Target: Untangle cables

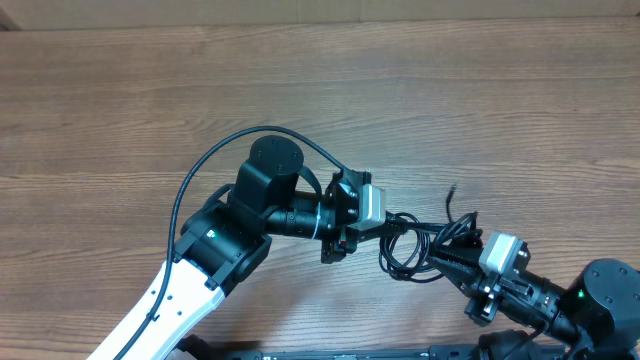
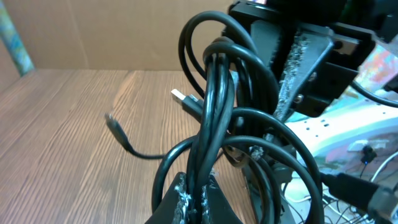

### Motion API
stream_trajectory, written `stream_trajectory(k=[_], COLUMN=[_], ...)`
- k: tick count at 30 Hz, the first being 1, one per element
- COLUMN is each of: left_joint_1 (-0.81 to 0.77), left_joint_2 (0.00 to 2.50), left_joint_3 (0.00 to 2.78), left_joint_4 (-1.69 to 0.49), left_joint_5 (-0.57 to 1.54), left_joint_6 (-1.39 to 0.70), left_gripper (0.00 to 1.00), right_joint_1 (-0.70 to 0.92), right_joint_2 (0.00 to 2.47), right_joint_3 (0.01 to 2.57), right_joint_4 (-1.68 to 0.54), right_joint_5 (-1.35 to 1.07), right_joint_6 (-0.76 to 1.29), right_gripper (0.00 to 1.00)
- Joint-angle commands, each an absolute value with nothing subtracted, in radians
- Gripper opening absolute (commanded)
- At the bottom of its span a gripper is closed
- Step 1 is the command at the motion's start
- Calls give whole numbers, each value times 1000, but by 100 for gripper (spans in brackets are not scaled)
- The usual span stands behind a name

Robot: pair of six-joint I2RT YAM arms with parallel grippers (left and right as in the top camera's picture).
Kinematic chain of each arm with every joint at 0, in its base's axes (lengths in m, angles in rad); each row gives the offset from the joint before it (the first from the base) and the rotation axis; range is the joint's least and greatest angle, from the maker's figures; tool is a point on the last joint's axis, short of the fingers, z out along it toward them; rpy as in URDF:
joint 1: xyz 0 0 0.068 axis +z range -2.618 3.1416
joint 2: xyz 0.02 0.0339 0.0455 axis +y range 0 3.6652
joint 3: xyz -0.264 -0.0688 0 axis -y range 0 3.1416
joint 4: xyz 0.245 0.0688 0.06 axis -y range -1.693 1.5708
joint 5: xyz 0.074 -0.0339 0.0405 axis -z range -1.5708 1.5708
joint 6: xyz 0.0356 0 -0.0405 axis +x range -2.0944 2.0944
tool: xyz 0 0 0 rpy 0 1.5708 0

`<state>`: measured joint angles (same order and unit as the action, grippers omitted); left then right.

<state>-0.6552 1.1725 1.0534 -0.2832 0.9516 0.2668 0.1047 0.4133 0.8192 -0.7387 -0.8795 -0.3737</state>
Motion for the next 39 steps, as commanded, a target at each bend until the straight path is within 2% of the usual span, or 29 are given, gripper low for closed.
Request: stream_trajectory(k=[1, 11, 15, 16, 18, 21, 23, 26, 29, 33, 39], left_joint_1=[-666, -666, -666, -666, -666, -666, -666, -666, -666, -666, -666], left_joint_2=[1151, 1151, 1151, 1151, 1151, 1151, 1151, 1151, 1151, 1151, 1151], left_joint_3=[1058, 1058, 1058, 1058, 1058, 1058, 1058, 1058, 1058, 1058, 1058], left_joint_4=[-271, -271, -271, -271, -271, -268, -261, -247, -238, -238, -238], left_joint_5=[914, 662, 640, 640, 652, 683, 712, 761, 806, 809, 793], left_joint_6=[208, 6, -15, -15, -15, -15, -11, 6, 34, 35, 34], left_gripper=[4, 4, 4, 4, 4, 4, 4, 4, 4, 4, 4], right_joint_1=[102, 102, 102, 102, 102, 102, 102, 102, 102, 102, 102], right_joint_2=[416, 416, 416, 416, 416, 416, 416, 416, 416, 416, 416], right_joint_3=[837, 837, 837, 837, 837, 837, 837, 837, 837, 837, 837], right_joint_4=[-740, -758, -758, -758, -757, -757, -757, -757, -757, -757, -757], right_joint_5=[-864, -831, -830, -831, -830, -831, -830, -830, -830, -830, -830], right_joint_6=[-376, -376, -376, -376, -376, -375, -376, -376, -376, -376, -375], right_gripper=[4, 4, 5, 8, 23, 32, 35, 35, 34, 6, 4])
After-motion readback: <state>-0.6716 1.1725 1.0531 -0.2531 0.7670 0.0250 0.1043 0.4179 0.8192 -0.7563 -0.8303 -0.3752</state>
